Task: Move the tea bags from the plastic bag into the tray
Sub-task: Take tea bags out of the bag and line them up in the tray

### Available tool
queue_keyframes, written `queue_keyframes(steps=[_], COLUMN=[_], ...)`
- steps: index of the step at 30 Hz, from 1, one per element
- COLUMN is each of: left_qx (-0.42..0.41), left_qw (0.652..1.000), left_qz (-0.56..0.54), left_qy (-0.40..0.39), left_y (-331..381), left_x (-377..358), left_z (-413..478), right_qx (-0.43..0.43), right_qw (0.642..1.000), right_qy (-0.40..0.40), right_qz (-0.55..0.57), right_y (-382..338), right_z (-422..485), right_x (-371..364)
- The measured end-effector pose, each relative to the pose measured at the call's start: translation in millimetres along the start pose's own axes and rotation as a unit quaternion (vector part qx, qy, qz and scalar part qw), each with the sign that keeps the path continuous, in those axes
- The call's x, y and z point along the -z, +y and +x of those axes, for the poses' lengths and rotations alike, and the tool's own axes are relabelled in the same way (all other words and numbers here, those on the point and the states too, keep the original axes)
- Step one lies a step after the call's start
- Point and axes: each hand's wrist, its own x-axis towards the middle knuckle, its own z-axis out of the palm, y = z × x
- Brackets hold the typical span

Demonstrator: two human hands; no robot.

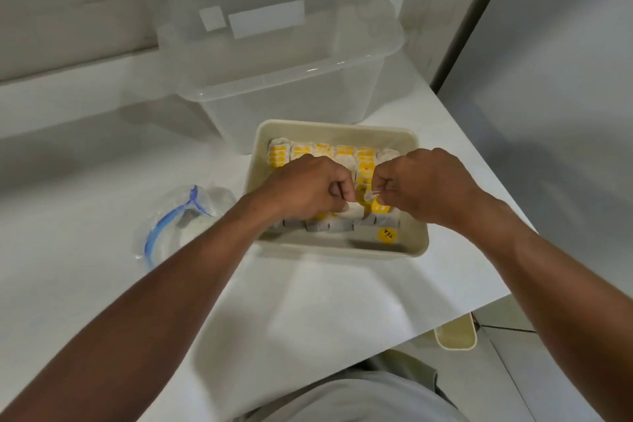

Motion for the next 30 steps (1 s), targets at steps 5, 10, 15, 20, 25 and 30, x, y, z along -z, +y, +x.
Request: queue_keyframes(steps=[5, 10, 15, 20, 25, 30], left_qx=[-0.011, 0.006, -0.001, -0.012, -0.021, -0.031], left_qw=[0.995, 0.998, 0.998, 0.997, 0.997, 0.996], left_qz=[-0.035, 0.036, 0.053, 0.070, 0.069, 0.078], left_qy=[-0.097, -0.058, -0.046, -0.035, -0.016, 0.003], left_y=[8.7, 8.0, 2.8, -1.8, -5.2, -5.1], left_x=[-5.0, -18.2, -27.0, -26.2, -32.1, -28.2], left_z=[3.9, 25.1, 41.8, 51.1, 52.7, 50.0], right_qx=[0.015, 0.053, 0.042, 0.027, 0.034, 0.015], right_qw=[0.992, 0.986, 0.974, 0.969, 0.966, 0.977], right_qy=[-0.120, -0.074, -0.049, -0.008, -0.004, -0.010], right_qz=[0.043, -0.141, -0.216, -0.244, -0.257, -0.213], right_y=[-0.9, -4.4, -3.6, 1.3, 1.8, 3.1], right_z=[-2.4, 11.1, 16.5, 20.3, 19.9, 21.0], right_x=[-2.9, -17.5, -25.5, -33.4, -34.8, -34.3])
